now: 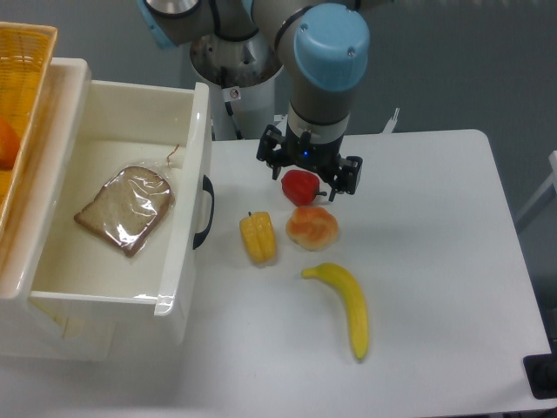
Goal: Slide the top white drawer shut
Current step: 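Move the gripper from above the fruit toward the open white drawer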
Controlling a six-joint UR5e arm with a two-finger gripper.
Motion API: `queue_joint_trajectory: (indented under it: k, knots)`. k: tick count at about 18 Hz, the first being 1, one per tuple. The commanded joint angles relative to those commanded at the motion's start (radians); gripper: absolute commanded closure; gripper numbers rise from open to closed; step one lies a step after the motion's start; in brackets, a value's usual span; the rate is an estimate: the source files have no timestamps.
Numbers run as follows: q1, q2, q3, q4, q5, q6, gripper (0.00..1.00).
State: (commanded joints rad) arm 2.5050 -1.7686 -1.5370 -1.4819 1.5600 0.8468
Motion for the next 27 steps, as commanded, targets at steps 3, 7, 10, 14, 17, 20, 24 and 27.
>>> queue_joint_trajectory:
  k: [3, 7, 10, 14, 17, 20, 24, 27]
  knots:
    - [-0.002, -0.020, -0.025, 0.020, -0.003, -0.101, 0.00]
    - [-0.003, -0.045, -0.046, 0.031, 0.000, -0.112, 0.00]
    - [-0.003, -0.066, -0.046, 0.032, 0.006, -0.135, 0.00]
    - [-0.006, -0.100, -0.049, 0.032, -0.005, -0.175, 0.00]
    - [-0.014, -0.120, -0.061, 0.031, -0.046, -0.196, 0.00]
    - [-0.014, -0.130, -0.080, 0.029, -0.095, -0.198, 0.00]
    - [-0.017, -0.138, -0.092, 0.028, -0.153, -0.196, 0.00]
    - [-0.035, -0.147, -0.094, 0.029, -0.163, -0.196, 0.00]
